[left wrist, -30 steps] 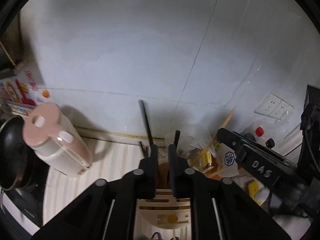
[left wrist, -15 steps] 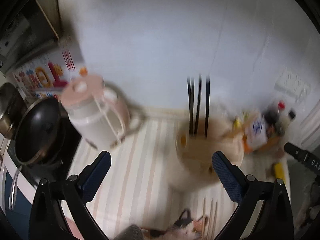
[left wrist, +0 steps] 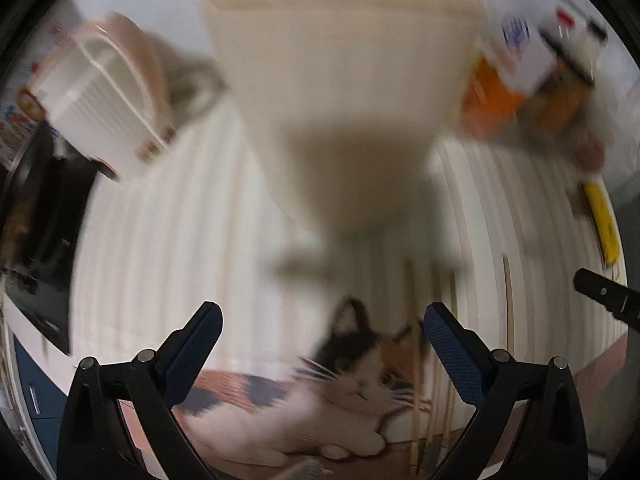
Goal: Organize utensils
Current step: 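Grasp a light wooden chopstick with the left tool while the right tool grasps another, then lift both light chopsticks upright and carry them over the beige holder, then insert both light chopsticks into the beige holder and open both tools, then grasp a light chopstick with the right tool while the left tool approaches another, then close the left tool on the last light wooden chopstick on the cloth, then lift both light chopsticks upright and carry them over the beige holder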
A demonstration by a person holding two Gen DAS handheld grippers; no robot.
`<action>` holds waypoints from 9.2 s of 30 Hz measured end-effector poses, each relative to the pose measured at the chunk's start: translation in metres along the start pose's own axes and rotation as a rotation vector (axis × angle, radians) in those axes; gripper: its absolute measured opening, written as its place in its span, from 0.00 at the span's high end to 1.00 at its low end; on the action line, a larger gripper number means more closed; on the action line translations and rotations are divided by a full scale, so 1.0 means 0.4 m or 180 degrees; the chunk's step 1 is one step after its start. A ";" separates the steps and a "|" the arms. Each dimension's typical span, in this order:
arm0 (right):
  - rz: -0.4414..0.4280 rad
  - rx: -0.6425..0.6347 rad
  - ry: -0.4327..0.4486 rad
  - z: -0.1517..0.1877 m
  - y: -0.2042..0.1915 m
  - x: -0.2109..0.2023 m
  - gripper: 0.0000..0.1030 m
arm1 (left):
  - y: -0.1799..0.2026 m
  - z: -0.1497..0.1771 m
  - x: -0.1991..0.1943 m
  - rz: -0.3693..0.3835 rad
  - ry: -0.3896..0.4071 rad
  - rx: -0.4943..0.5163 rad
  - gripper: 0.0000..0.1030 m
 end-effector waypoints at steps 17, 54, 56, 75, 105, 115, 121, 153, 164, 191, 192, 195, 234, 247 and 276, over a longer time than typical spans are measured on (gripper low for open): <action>-0.0059 -0.0132 -0.0647 0.149 0.015 0.191 0.69 | 0.041 0.078 0.169 -0.0075 -0.0477 0.0163 0.96; 0.0412 -0.0726 -0.0899 0.216 -0.165 0.254 0.93 | -0.166 0.124 0.166 -0.0126 -0.0607 -0.0368 0.95; 0.0434 -0.0768 -0.0938 0.218 -0.177 0.260 0.92 | -0.163 0.125 0.166 -0.0147 -0.0595 -0.0342 0.95; 0.0455 -0.0765 -0.0577 0.180 -0.200 0.242 0.93 | -0.131 0.080 0.114 -0.0245 -0.0303 -0.0273 0.96; -0.0249 -0.0789 0.1031 -0.092 -0.305 -0.282 0.93 | -0.275 -0.124 -0.382 -0.0058 0.1220 -0.0675 0.96; -0.0606 -0.0826 0.1155 -0.143 -0.390 -0.371 0.93 | -0.314 -0.199 -0.545 0.0058 0.1563 -0.0754 0.96; -0.0877 -0.0863 0.1373 -0.214 -0.462 -0.477 0.93 | -0.286 -0.268 -0.671 0.0234 0.1797 -0.0667 0.96; -0.1098 -0.0612 0.1613 -0.501 -0.573 -0.423 0.65 | -0.204 -0.496 -0.555 0.0444 0.1391 -0.0495 0.61; -0.0625 -0.0362 0.1493 -0.326 -0.362 -0.464 0.38 | -0.276 -0.301 -0.472 0.0067 0.1274 -0.0576 0.00; 0.0089 -0.0476 -0.0614 0.202 -0.211 0.234 0.75 | -0.167 0.156 0.173 -0.0346 -0.0603 -0.0063 0.00; 0.0122 -0.0479 -0.0603 0.203 -0.207 0.233 0.80 | -0.161 0.162 0.177 -0.0336 -0.0615 -0.0070 0.00; 0.0186 -0.0450 -0.0580 0.207 -0.185 0.230 0.94 | -0.138 0.166 0.169 -0.0307 -0.0588 -0.0038 0.00; 0.0163 -0.0132 -0.0672 0.221 0.077 0.202 0.93 | 0.173 0.176 0.149 -0.0151 -0.0506 0.0462 0.96; 0.0121 -0.0717 -0.0691 0.286 -0.236 0.236 0.93 | -0.037 0.256 0.135 -0.0109 -0.0539 0.0008 0.95; 0.0535 -0.0818 -0.0864 0.285 -0.297 0.208 0.91 | -0.196 0.202 0.116 0.0121 -0.0608 -0.0002 0.94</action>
Point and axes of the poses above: each gripper's, at about its wrist camera, not at the fingertips, and x roughly the way its jaws point, y to its right, z to its underside, the point moved 10 cm from there along x, roughly the way its jaws point, and after that the axes turned 2 degrees about -y, right-handed, at the moved point
